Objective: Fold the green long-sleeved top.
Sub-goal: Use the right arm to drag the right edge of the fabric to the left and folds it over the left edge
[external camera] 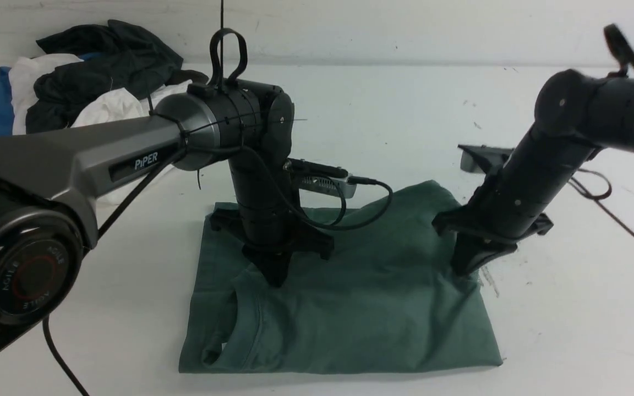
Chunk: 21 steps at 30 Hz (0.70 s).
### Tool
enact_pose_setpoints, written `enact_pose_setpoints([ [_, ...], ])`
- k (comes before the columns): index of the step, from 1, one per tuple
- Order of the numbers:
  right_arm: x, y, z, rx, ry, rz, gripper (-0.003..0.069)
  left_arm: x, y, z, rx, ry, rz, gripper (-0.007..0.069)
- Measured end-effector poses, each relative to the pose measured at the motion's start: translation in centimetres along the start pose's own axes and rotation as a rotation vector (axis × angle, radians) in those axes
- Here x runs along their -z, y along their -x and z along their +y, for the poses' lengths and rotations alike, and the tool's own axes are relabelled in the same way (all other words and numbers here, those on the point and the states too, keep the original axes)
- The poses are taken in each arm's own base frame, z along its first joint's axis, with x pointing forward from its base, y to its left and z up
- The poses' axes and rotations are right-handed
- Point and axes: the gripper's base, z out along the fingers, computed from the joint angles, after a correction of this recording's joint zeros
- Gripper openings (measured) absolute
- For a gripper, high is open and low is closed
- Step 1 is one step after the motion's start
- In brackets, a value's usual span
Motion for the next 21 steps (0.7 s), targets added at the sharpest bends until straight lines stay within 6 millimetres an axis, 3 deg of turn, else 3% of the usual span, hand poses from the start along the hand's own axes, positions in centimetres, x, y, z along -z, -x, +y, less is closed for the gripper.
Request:
enact_pose_setpoints([
  [5,3.6,1.8,0.9,0.027,-0.016,-0.201,-0.0013,1.4,-0.2,-0.1,-0.006,-0.001,-0.034,-0.0004],
  [8,3.8,3.5,0.8,0.038,-0.021,-0.243,-0.0013,3.1,-0.5,-0.3,-0.012,-0.006,-0.075,-0.0004],
  [11,2.4,4.8,0.1,0.042,-0.033,-0.233,-0.0013,4.5,-0.8,-0.5,-0.016,-0.010,-0.102,-0.0004],
  [13,0.4,6.1,-0.7,0.033,-0.050,-0.213,-0.0013,6.6,-1.5,-0.6,-0.022,-0.014,-0.130,-0.0004],
  [17,-3.2,7.1,-2.3,-0.005,-0.077,-0.148,-0.0013,10.0,-2.6,-0.9,-0.032,-0.022,-0.207,-0.0004],
  [20,-4.5,7.3,-2.9,-0.008,-0.093,-0.124,-0.0013,12.1,-3.5,-1.1,-0.039,-0.027,-0.253,-0.0004],
  [21,-4.9,7.5,-3.2,-0.003,-0.105,-0.119,-0.0013,14.0,-4.5,-1.2,-0.045,-0.031,-0.292,-0.0004],
])
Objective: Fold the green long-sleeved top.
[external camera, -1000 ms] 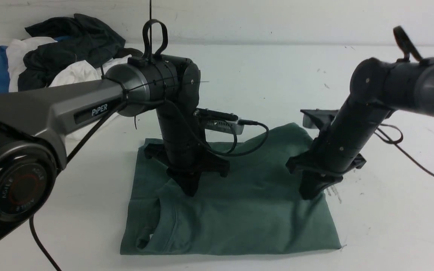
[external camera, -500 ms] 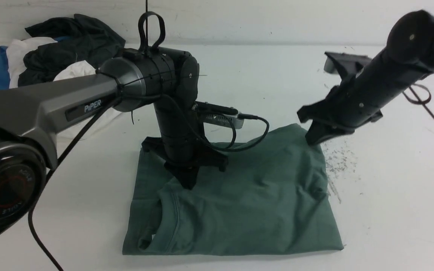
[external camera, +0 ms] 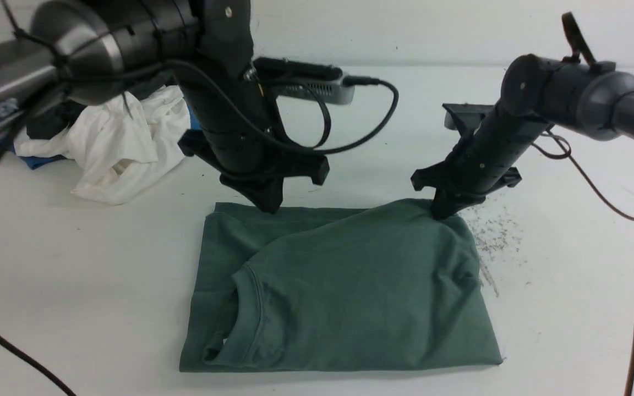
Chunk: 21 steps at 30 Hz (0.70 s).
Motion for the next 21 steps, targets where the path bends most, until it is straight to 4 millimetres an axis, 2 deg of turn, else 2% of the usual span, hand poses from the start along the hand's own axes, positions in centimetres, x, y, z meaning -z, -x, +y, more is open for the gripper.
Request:
enact_pose_setpoints([
  [1,0.0,0.0,0.0,0.000,-0.002,-0.001,-0.0013,0.7,-0.1,-0.1,-0.002,-0.002,-0.015,-0.0004],
  [2,0.2,0.2,-0.1,0.006,-0.012,-0.012,-0.0013,2.3,-0.5,-0.3,-0.014,-0.004,-0.051,-0.0004],
  [3,0.2,0.2,-0.1,0.008,-0.014,-0.013,-0.0013,2.5,-0.5,-0.4,-0.015,-0.005,-0.056,-0.0004],
  [5,0.8,0.4,0.0,0.015,-0.020,-0.011,-0.0013,5.6,-1.4,-0.6,-0.029,-0.005,-0.128,-0.0004],
  [6,1.2,0.5,0.1,0.018,-0.019,-0.010,-0.0013,6.3,-1.6,-0.7,-0.033,-0.001,-0.142,-0.0004],
  [9,4.2,0.6,0.4,0.030,-0.018,-0.029,-0.0013,9.0,-2.6,-0.7,-0.047,0.021,-0.207,-0.0004],
  [10,5.4,0.7,0.5,0.031,-0.018,-0.047,-0.0013,9.8,-2.9,-0.7,-0.048,0.031,-0.227,-0.0004],
  [11,7.6,0.8,0.7,0.037,-0.022,-0.082,-0.0013,10.5,-3.2,-0.6,-0.047,0.041,-0.244,-0.0004],
  [12,8.0,0.8,0.7,0.038,-0.023,-0.088,-0.0013,10.6,-3.3,-0.6,-0.047,0.043,-0.246,-0.0004],
  [14,13.6,0.6,1.2,0.053,-0.036,-0.188,-0.0013,11.7,-4.5,-0.5,-0.034,0.054,-0.264,-0.0004],
  [15,15.7,0.3,1.4,0.060,-0.045,-0.222,-0.0013,11.8,-5.0,-0.4,-0.028,0.055,-0.262,-0.0004],
  [16,16.1,0.2,1.5,0.061,-0.047,-0.229,-0.0013,11.8,-5.0,-0.4,-0.028,0.055,-0.262,-0.0004],
  [17,19.3,-0.5,1.7,0.069,-0.061,-0.273,-0.0013,11.9,-6.1,-0.3,-0.018,0.055,-0.250,-0.0004],
  [19,21.5,-1.2,1.9,0.074,-0.072,-0.301,-0.0013,11.8,-7.2,-0.1,-0.010,0.056,-0.236,-0.0004],
  [20,24.6,-2.3,2.1,0.077,-0.085,-0.342,-0.0013,11.4,-8.5,0.1,0.002,0.058,-0.211,-0.0004],
  [21,25.9,-2.8,2.2,0.079,-0.091,-0.365,-0.0013,11.5,-9.5,0.2,0.010,0.058,-0.211,-0.0004],
])
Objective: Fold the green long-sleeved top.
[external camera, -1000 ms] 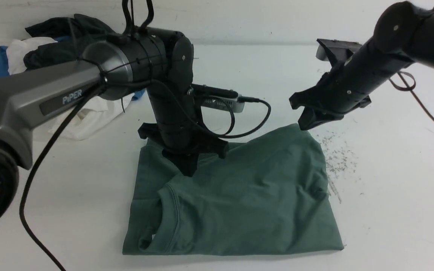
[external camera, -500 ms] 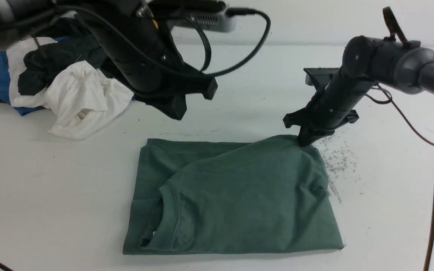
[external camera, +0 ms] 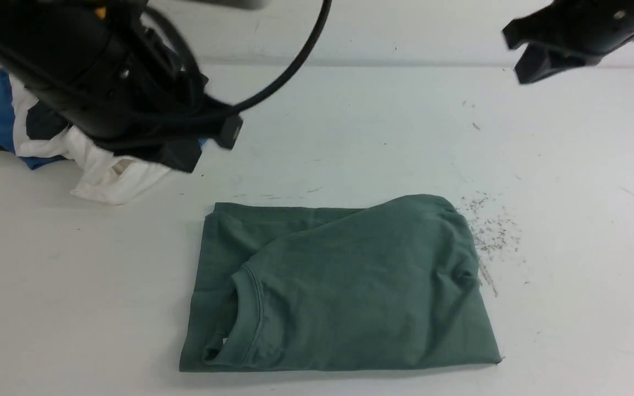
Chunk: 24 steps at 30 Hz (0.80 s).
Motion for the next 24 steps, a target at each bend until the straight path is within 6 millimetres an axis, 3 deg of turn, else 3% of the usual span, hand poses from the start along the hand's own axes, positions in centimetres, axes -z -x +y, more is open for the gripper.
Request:
enact_pose_setpoints([
  [3,5.0,-0.3,0.2,0.008,-0.027,-0.090,-0.0013,0.1,-2.5,0.4,0.020,0.000,-0.014,-0.0004],
  [4,5.7,-0.3,0.3,0.011,-0.030,-0.104,-0.0013,0.2,-2.6,0.4,0.022,-0.001,-0.016,-0.0004],
  [5,8.5,-0.7,0.7,0.020,-0.039,-0.161,-0.0013,0.4,-4.1,0.6,0.028,-0.003,-0.042,-0.0004],
  [7,11.9,-1.4,1.4,0.032,-0.046,-0.230,-0.0013,0.9,-5.4,0.8,0.036,-0.008,-0.070,-0.0004],
  [13,19.3,-4.1,3.0,0.058,-0.065,-0.402,-0.0013,3.4,-9.5,1.3,0.055,-0.020,-0.168,-0.0004],
  [17,22.0,-6.7,3.7,0.065,-0.077,-0.473,-0.0013,5.3,-11.6,1.5,0.056,-0.037,-0.264,-0.0004],
  [24,23.3,-11.0,4.1,0.067,-0.116,-0.573,-0.0013,7.9,-13.8,1.7,0.060,-0.058,-0.378,-0.0004],
])
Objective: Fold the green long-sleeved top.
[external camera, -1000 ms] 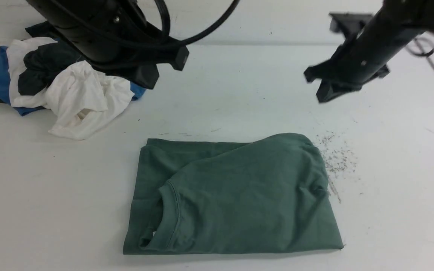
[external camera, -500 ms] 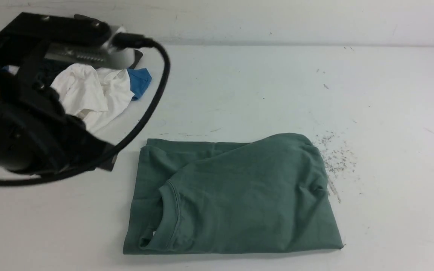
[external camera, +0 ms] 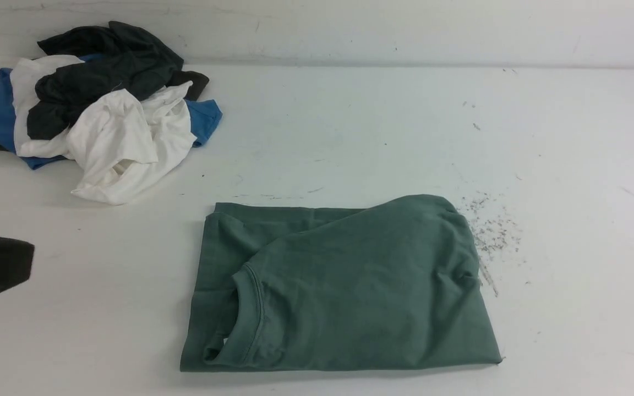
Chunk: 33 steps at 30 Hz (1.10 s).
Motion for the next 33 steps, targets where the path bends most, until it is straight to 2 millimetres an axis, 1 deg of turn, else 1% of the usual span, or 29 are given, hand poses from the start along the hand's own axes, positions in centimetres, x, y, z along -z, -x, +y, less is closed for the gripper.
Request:
enact_pose_setpoints([
  [4,3.4,-2.3,0.5,0.001,-0.024,-0.118,-0.0013,1.5,-0.5,0.1,0.002,-0.004,-0.054,-0.0004],
  [5,3.7,-2.3,0.5,0.002,-0.025,-0.130,-0.0013,1.5,-0.5,0.1,0.002,-0.004,-0.056,-0.0004],
  [6,5.2,-3.5,0.7,0.003,-0.031,-0.173,-0.0013,1.8,-0.6,0.2,0.008,0.000,-0.067,-0.0004],
  [7,5.4,-3.6,0.8,0.003,-0.031,-0.178,-0.0013,1.8,-0.6,0.2,0.009,0.001,-0.068,-0.0004],
  [8,6.8,-4.7,1.0,0.006,-0.040,-0.224,-0.0013,1.9,-0.6,0.3,0.012,0.010,-0.072,-0.0004],
  [11,8.9,-6.3,1.2,0.006,-0.057,-0.303,-0.0013,1.9,-0.6,0.3,0.019,0.010,-0.072,-0.0004],
  [15,12.4,-9.3,1.5,-0.001,-0.102,-0.470,-0.0013,1.9,-0.5,0.3,0.021,0.006,-0.086,-0.0004],
  [18,15.1,-11.6,1.7,0.004,-0.153,-0.623,-0.0013,1.9,-0.1,0.2,0.021,-0.004,-0.130,-0.0004],
  [19,15.5,-11.8,1.7,0.004,-0.159,-0.645,-0.0013,1.9,0.0,0.2,0.021,-0.005,-0.137,-0.0004],
  [20,16.6,-13.1,1.8,-0.003,-0.174,-0.702,-0.0013,2.0,0.2,0.2,0.017,-0.006,-0.165,-0.0004],
  [22,17.7,-14.3,1.9,-0.018,-0.180,-0.757,-0.0013,2.0,0.5,0.2,0.013,-0.006,-0.195,-0.0004],
  [24,18.5,-15.6,2.1,-0.037,-0.176,-0.798,-0.0013,2.1,0.8,0.1,0.011,-0.010,-0.227,-0.0004],
  [26,18.9,-16.5,2.2,-0.059,-0.167,-0.825,-0.0013,2.1,1.0,0.1,0.009,-0.014,-0.249,-0.0004],
  [33,17.9,-17.1,2.2,-0.124,-0.140,-0.770,-0.0013,2.0,1.5,0.1,0.003,-0.016,-0.287,-0.0004],
])
